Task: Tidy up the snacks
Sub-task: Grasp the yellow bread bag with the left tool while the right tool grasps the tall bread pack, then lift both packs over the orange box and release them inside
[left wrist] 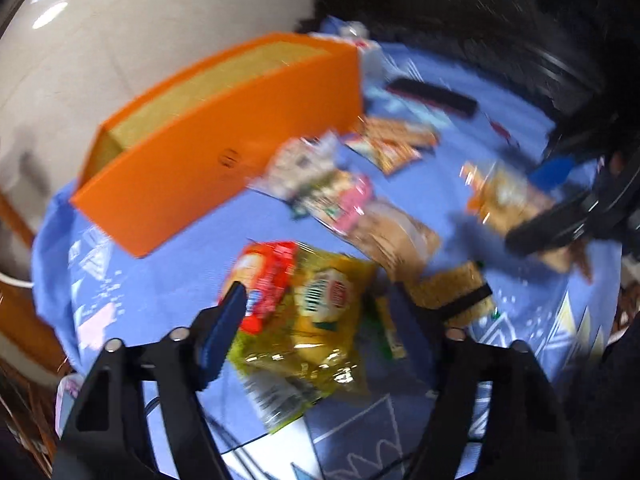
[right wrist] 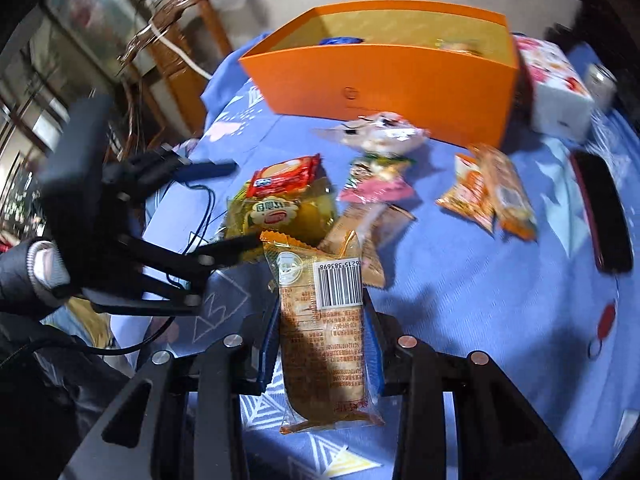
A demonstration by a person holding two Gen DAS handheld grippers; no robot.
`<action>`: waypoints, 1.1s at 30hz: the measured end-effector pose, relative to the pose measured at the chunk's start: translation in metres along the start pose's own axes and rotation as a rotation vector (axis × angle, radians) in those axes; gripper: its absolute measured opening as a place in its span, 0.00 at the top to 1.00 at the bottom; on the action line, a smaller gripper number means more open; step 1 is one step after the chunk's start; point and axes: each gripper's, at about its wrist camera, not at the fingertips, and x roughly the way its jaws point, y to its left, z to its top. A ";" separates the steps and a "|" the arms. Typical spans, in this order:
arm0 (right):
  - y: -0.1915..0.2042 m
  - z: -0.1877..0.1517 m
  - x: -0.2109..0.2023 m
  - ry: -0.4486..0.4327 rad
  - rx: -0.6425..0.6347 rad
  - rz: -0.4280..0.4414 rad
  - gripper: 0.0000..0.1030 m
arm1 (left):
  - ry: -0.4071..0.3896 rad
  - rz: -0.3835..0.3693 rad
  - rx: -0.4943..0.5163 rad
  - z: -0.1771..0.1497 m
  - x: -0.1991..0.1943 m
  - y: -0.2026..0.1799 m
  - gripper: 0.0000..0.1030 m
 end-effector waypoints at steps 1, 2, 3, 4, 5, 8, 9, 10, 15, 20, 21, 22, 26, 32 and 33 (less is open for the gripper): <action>-0.001 -0.004 -0.001 -0.006 0.014 -0.005 0.65 | 0.006 -0.005 0.012 -0.001 0.004 -0.002 0.36; -0.003 -0.006 -0.001 -0.012 0.031 -0.009 0.65 | 0.014 -0.011 0.026 -0.001 0.009 -0.004 0.37; -0.004 -0.008 -0.002 -0.018 0.046 -0.014 0.65 | 0.030 -0.018 0.040 -0.002 0.017 -0.006 0.37; -0.005 -0.010 -0.003 -0.023 0.061 -0.018 0.65 | 0.040 -0.023 0.044 -0.003 0.021 -0.007 0.37; -0.006 -0.011 -0.002 -0.027 0.071 -0.022 0.65 | 0.053 -0.025 0.048 -0.003 0.026 -0.007 0.37; -0.005 -0.017 -0.002 -0.035 0.082 -0.041 0.65 | 0.064 -0.022 0.051 -0.005 0.036 -0.005 0.54; -0.005 -0.018 -0.003 -0.039 0.087 -0.045 0.65 | 0.057 -0.030 0.043 -0.004 0.035 -0.002 0.63; -0.006 -0.018 -0.005 -0.044 0.096 -0.047 0.65 | 0.046 -0.043 0.033 -0.004 0.033 0.001 0.64; -0.006 -0.018 -0.013 -0.074 0.123 -0.054 0.65 | -0.022 -0.059 -0.004 0.000 0.006 0.013 0.66; 0.000 -0.008 -0.023 -0.111 0.122 -0.054 0.65 | -0.101 -0.050 -0.085 0.009 -0.036 0.033 0.66; 0.001 -0.004 -0.026 -0.121 0.119 -0.051 0.65 | -0.121 -0.047 -0.110 0.012 -0.046 0.038 0.66; 0.003 -0.001 -0.028 -0.128 0.117 -0.048 0.65 | -0.137 -0.042 -0.129 0.015 -0.054 0.044 0.66; 0.014 0.025 -0.048 -0.203 0.083 -0.037 0.65 | -0.199 -0.005 -0.198 0.032 -0.083 0.068 0.66; 0.020 0.083 -0.083 -0.362 0.058 -0.025 0.65 | -0.295 0.048 -0.302 0.078 -0.113 0.113 0.66; 0.019 0.094 -0.088 -0.387 0.057 -0.023 0.65 | -0.311 0.064 -0.315 0.091 -0.116 0.121 0.66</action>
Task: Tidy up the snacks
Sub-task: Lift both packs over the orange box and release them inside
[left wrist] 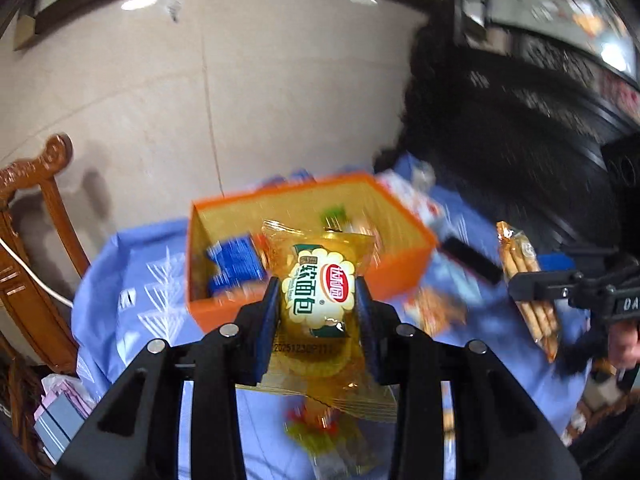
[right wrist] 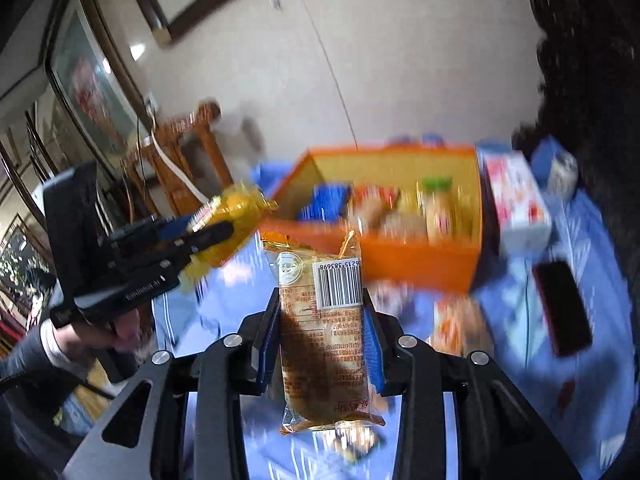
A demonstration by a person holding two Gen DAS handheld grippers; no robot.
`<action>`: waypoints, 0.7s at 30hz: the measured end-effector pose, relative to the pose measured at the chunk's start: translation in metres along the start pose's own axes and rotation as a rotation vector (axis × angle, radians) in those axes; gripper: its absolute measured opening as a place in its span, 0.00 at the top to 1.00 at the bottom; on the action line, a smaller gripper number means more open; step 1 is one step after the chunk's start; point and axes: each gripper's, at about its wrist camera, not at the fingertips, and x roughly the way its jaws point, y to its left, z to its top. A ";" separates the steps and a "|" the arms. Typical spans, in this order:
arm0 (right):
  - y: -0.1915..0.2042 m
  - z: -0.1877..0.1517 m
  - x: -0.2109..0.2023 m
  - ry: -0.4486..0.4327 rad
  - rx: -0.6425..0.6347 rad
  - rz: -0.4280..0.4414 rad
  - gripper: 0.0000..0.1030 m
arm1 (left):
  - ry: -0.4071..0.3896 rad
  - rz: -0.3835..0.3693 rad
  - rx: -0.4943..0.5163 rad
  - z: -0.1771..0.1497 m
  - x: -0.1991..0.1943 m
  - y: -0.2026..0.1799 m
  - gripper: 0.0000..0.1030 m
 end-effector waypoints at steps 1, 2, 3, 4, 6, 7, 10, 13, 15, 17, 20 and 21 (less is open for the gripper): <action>-0.001 0.012 0.001 -0.022 -0.002 0.001 0.65 | -0.010 0.012 -0.003 0.011 0.001 0.002 0.66; -0.002 0.028 0.003 -0.047 -0.006 -0.002 0.65 | -0.020 0.025 -0.003 0.022 0.005 0.003 0.66; -0.004 0.043 0.006 -0.064 -0.009 -0.004 0.65 | -0.035 0.035 -0.004 0.035 0.008 0.006 0.66; -0.006 0.059 0.010 -0.083 -0.008 -0.010 0.65 | -0.044 0.040 -0.003 0.046 0.011 0.007 0.66; -0.009 0.082 0.016 -0.110 -0.015 -0.023 0.65 | -0.065 0.065 0.007 0.067 0.021 0.009 0.66; -0.011 0.094 0.021 -0.122 -0.018 -0.025 0.64 | -0.072 0.087 0.010 0.076 0.027 0.010 0.65; -0.015 0.136 0.040 -0.125 -0.054 -0.088 0.18 | -0.045 0.211 -0.024 0.104 0.048 0.018 0.04; -0.013 0.151 0.033 -0.208 -0.041 -0.140 0.03 | -0.062 0.269 -0.038 0.117 0.048 0.021 0.04; -0.009 0.150 0.031 -0.222 -0.049 -0.117 0.04 | -0.066 0.291 -0.040 0.118 0.046 0.021 0.04; -0.008 0.145 0.032 -0.210 -0.044 -0.107 0.03 | -0.047 0.293 -0.053 0.114 0.048 0.022 0.04; -0.009 0.134 0.035 -0.179 -0.034 -0.104 0.03 | -0.020 0.298 -0.079 0.105 0.049 0.020 0.04; -0.009 0.130 0.033 -0.174 -0.033 -0.107 0.03 | -0.012 0.293 -0.088 0.102 0.049 0.020 0.04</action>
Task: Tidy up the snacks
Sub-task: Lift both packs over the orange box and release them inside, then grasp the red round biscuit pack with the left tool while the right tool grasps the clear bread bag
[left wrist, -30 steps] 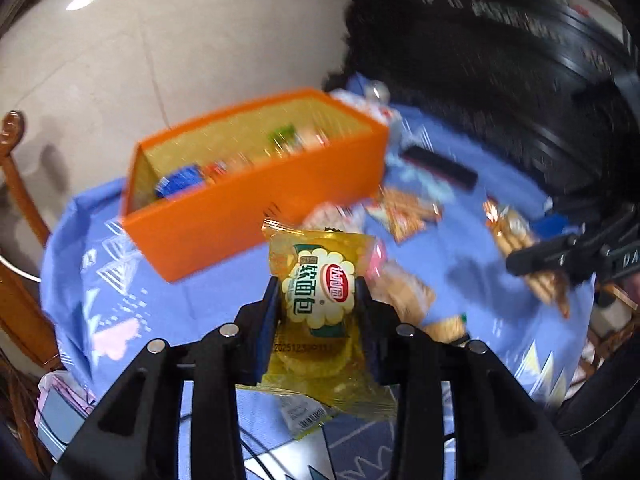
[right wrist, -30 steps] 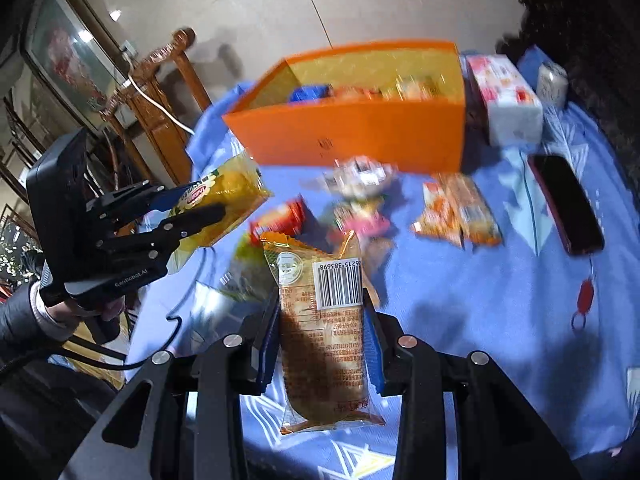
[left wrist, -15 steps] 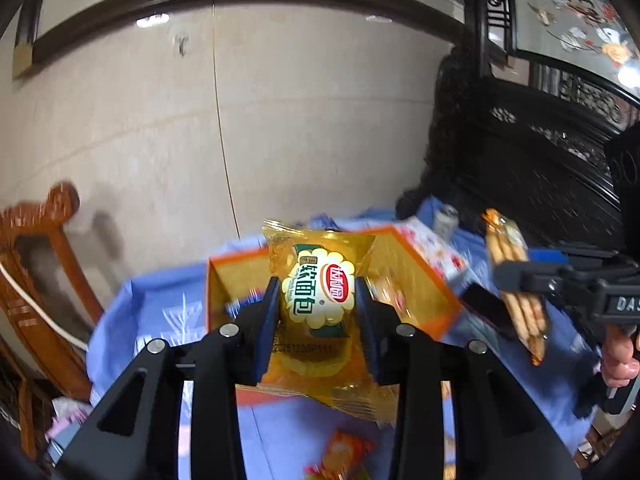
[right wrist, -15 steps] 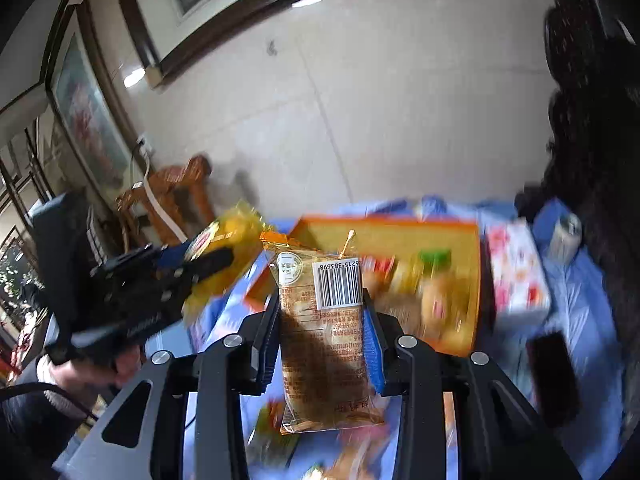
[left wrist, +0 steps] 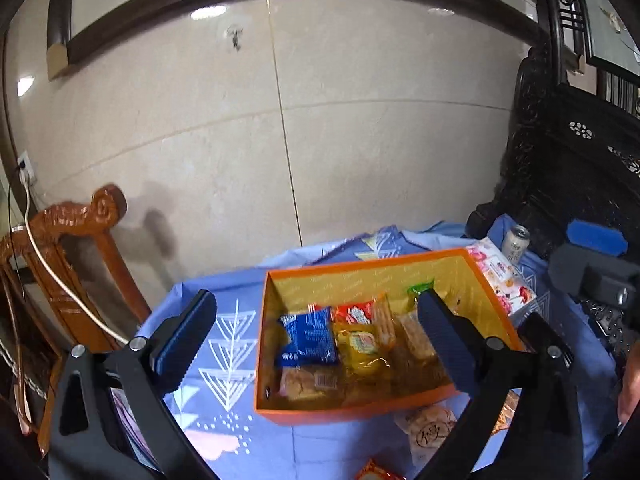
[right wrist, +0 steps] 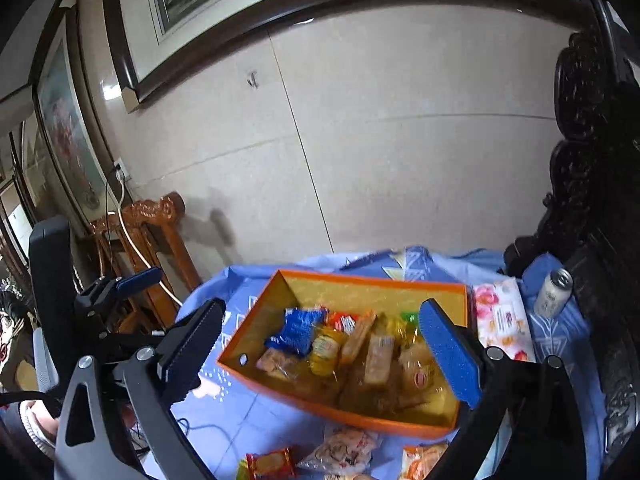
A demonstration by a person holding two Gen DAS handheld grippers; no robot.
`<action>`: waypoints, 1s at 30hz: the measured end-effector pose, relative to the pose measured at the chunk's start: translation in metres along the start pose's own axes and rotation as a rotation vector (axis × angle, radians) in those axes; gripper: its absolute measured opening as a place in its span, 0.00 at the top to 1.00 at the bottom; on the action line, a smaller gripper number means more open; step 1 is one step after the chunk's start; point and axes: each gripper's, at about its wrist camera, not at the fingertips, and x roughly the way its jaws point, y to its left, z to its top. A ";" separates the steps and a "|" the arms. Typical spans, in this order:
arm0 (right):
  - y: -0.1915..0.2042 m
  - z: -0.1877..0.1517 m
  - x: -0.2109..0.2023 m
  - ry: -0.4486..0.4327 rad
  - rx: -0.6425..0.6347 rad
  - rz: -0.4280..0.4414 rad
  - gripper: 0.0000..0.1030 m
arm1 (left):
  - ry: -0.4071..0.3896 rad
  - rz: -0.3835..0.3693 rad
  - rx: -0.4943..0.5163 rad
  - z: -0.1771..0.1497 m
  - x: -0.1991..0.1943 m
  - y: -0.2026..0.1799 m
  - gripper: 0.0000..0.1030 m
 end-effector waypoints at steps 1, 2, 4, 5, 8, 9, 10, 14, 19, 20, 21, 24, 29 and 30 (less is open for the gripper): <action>0.001 -0.004 -0.002 0.003 0.002 -0.002 0.03 | 0.008 -0.005 -0.005 -0.003 0.000 -0.001 0.04; -0.001 -0.009 -0.004 0.010 0.010 -0.007 0.03 | 0.011 -0.005 -0.008 -0.010 -0.001 0.000 0.04; -0.003 -0.018 -0.007 0.021 0.026 -0.013 0.03 | 0.014 -0.009 -0.007 -0.016 -0.004 -0.002 0.04; -0.003 -0.022 -0.008 0.025 0.031 -0.017 0.03 | 0.016 -0.013 -0.005 -0.019 -0.007 -0.003 0.04; -0.008 -0.037 -0.013 0.048 0.045 -0.042 0.03 | 0.021 -0.012 0.000 -0.030 -0.012 -0.003 0.04; -0.009 -0.043 -0.014 0.061 0.047 -0.048 0.03 | 0.028 -0.012 0.001 -0.036 -0.013 -0.002 0.04; -0.011 -0.052 -0.016 0.078 0.051 -0.057 0.03 | 0.035 -0.012 0.000 -0.042 -0.014 -0.001 0.04; -0.014 -0.080 -0.018 0.142 0.045 -0.097 0.03 | 0.081 -0.023 -0.025 -0.072 -0.017 0.006 0.04; -0.015 -0.127 -0.013 0.260 0.022 -0.145 0.03 | 0.134 -0.042 -0.073 -0.107 -0.022 0.018 0.04; -0.016 -0.135 -0.012 0.280 0.016 -0.151 0.03 | 0.149 -0.044 -0.082 -0.118 -0.024 0.021 0.04; -0.016 -0.145 -0.010 0.303 0.012 -0.155 0.03 | 0.158 -0.046 -0.086 -0.125 -0.024 0.023 0.04; -0.017 -0.176 0.003 0.386 0.018 -0.152 0.04 | 0.187 -0.052 -0.089 -0.147 -0.027 0.028 0.04; -0.013 -0.220 0.036 0.530 0.069 -0.108 0.04 | 0.233 -0.040 -0.087 -0.175 -0.031 0.034 0.04; -0.012 -0.227 0.044 0.551 0.067 -0.114 0.04 | 0.241 -0.034 -0.088 -0.179 -0.031 0.036 0.04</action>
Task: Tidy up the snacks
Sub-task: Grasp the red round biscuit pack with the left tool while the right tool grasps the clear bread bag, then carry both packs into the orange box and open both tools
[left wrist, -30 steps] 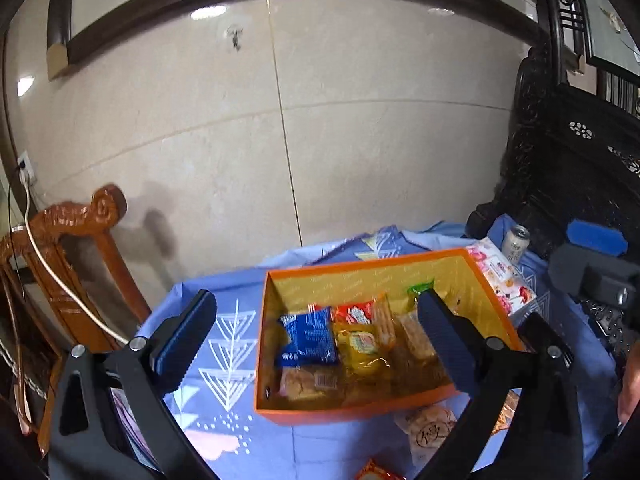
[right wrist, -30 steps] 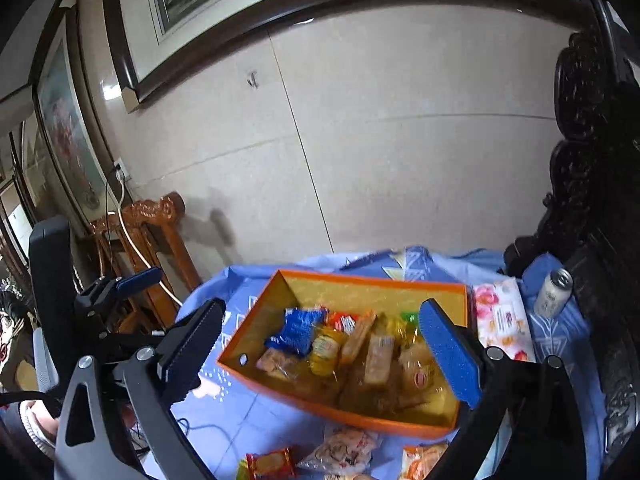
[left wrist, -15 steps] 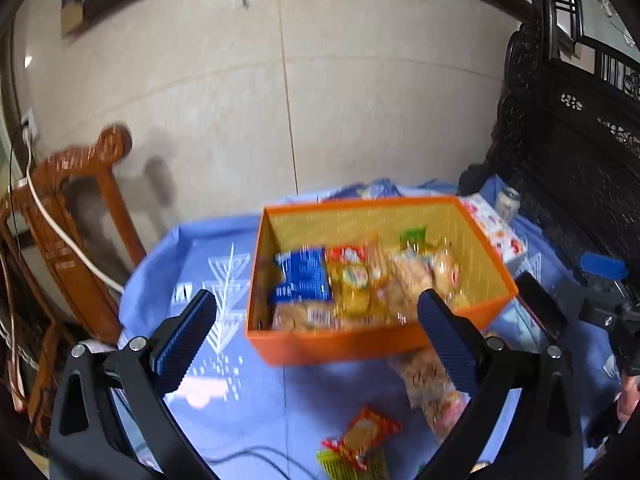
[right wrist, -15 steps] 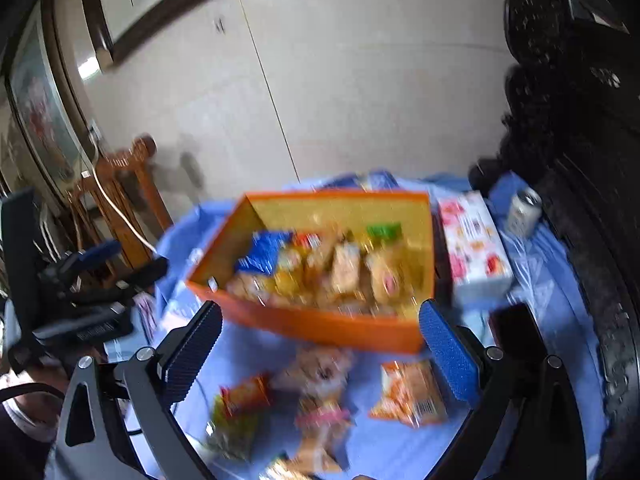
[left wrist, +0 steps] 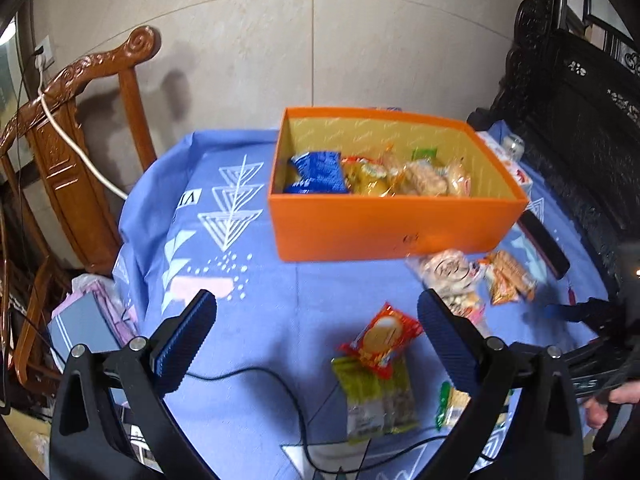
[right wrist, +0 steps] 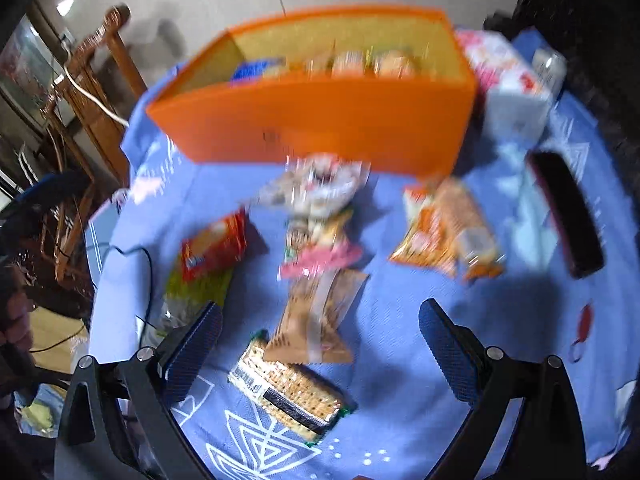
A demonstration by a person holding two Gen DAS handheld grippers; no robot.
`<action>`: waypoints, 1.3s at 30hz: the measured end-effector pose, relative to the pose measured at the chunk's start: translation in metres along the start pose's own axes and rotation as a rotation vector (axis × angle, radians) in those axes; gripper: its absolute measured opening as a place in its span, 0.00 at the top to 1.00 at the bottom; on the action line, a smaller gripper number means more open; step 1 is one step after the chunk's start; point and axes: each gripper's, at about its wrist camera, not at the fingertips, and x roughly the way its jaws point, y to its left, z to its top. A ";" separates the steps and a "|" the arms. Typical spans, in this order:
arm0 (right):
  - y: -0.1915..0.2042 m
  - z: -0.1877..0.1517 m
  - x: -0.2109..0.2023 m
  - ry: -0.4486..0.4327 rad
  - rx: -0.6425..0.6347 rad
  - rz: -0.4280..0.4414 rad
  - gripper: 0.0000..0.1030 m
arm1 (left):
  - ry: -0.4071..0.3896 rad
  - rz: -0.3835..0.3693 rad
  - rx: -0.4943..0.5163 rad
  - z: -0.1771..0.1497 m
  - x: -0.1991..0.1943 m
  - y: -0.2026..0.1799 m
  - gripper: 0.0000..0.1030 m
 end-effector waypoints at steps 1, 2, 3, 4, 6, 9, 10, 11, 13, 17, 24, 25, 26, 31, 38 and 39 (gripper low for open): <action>0.002 0.000 0.006 0.014 -0.003 -0.007 0.04 | 0.006 0.000 -0.002 -0.002 0.001 0.001 0.04; 0.005 -0.001 0.015 0.029 -0.008 -0.015 0.06 | 0.010 0.001 -0.005 -0.004 0.000 0.002 0.04; 0.008 0.000 0.020 0.033 -0.012 -0.022 0.09 | 0.013 0.004 -0.009 -0.005 0.001 0.004 0.04; 0.010 0.000 0.025 0.037 -0.017 -0.030 0.10 | 0.016 0.007 -0.011 -0.007 0.001 0.005 0.04; 0.014 0.000 0.038 0.054 -0.033 -0.053 0.12 | 0.019 0.008 -0.013 -0.008 0.002 0.006 0.04; 0.015 -0.001 0.051 0.082 -0.036 -0.062 0.18 | 0.020 0.006 -0.010 -0.009 0.003 0.006 0.04; 0.016 -0.001 0.052 0.081 -0.038 -0.063 0.21 | 0.021 0.008 -0.005 -0.009 0.004 0.006 0.04; 0.017 -0.002 0.053 0.077 -0.044 -0.067 0.24 | 0.022 0.010 -0.001 -0.009 0.005 0.005 0.04; 0.018 -0.003 0.058 0.087 -0.058 -0.066 0.54 | 0.028 0.001 0.006 -0.010 0.009 0.005 0.04; 0.017 -0.007 0.056 0.085 -0.064 -0.059 0.67 | 0.050 -0.021 0.043 -0.014 0.022 -0.004 0.04; 0.006 -0.017 0.025 0.052 -0.007 -0.016 0.67 | 0.089 -0.145 0.208 -0.027 0.064 -0.038 0.04; 0.004 -0.020 0.020 0.048 0.001 -0.014 0.67 | 0.110 -0.171 0.230 -0.029 0.072 -0.043 0.04; 0.001 -0.021 0.017 0.045 0.008 -0.012 0.67 | 0.132 -0.192 0.250 -0.031 0.081 -0.047 0.04; -0.006 -0.026 0.004 0.023 0.041 -0.014 0.67 | 0.205 -0.238 0.345 -0.042 0.122 -0.064 0.04; -0.012 -0.031 -0.005 0.003 0.104 -0.031 0.67 | 0.301 -0.297 0.357 -0.045 0.158 -0.067 0.41; -0.013 -0.031 -0.005 0.001 0.111 -0.034 0.67 | 0.276 -0.300 0.371 -0.046 0.156 -0.067 0.50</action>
